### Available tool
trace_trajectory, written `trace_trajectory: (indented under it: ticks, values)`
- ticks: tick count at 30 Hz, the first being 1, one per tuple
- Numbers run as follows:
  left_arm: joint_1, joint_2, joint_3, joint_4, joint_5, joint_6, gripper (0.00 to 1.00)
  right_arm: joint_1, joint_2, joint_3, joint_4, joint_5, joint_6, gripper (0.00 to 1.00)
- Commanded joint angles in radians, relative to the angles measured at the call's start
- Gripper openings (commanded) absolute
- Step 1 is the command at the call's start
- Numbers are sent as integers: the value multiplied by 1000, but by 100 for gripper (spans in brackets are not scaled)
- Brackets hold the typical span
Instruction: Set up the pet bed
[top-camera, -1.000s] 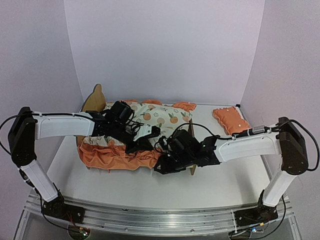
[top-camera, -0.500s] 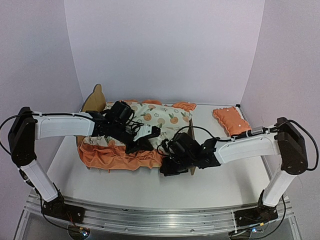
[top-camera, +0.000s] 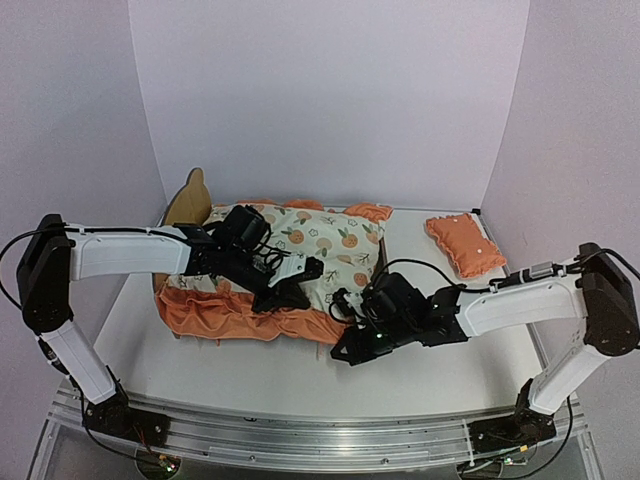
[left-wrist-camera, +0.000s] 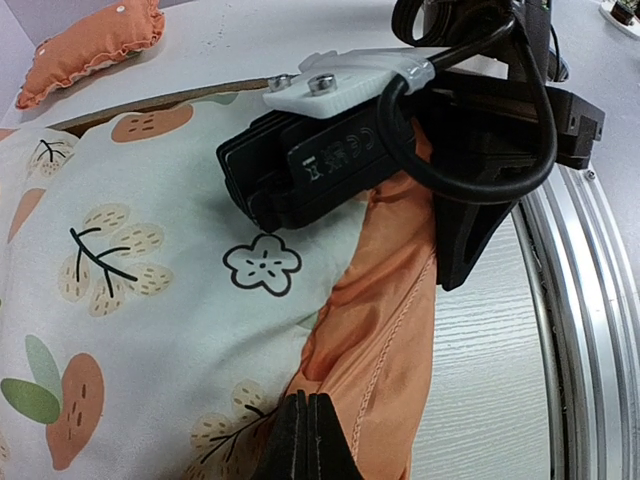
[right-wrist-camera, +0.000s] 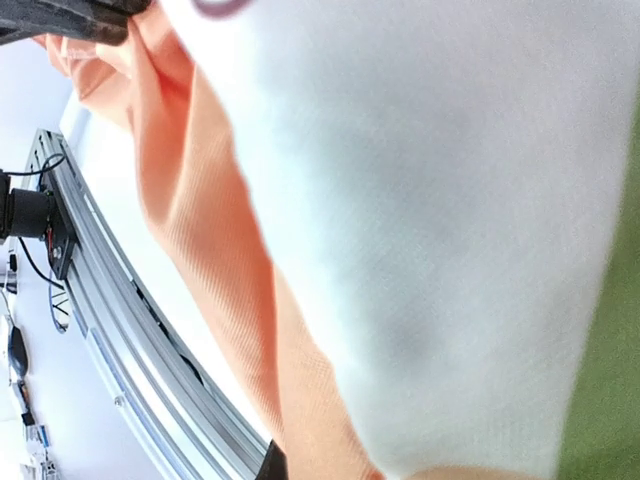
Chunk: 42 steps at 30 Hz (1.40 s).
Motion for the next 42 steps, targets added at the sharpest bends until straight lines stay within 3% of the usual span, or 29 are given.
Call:
trace_trajectory:
  ticks: [1,6,11,17,23,38,42]
  values:
    - [28,-28,-1,-3,-26,-6,0,5,14,-53,-119,-71,-16,4]
    - [26,-37,-27,-5,-15,-27,0,5,-45,-64,-161,-80,-45,19]
    - [26,-32,-33,23,-61,-39,1,5,-142,-30,-314,-36,-89,33]
    - [18,-38,-25,-60,-62,27,39,-26,-236,53,-465,63,-97,40]
    - [-3,-28,-48,-143,-61,72,53,-60,-230,116,-533,87,-124,42]
    - [-16,86,-54,-60,-188,78,48,-76,-174,154,-534,74,-157,44]
    - [-23,88,-64,-57,-193,75,39,-78,-163,162,-533,69,-165,44]
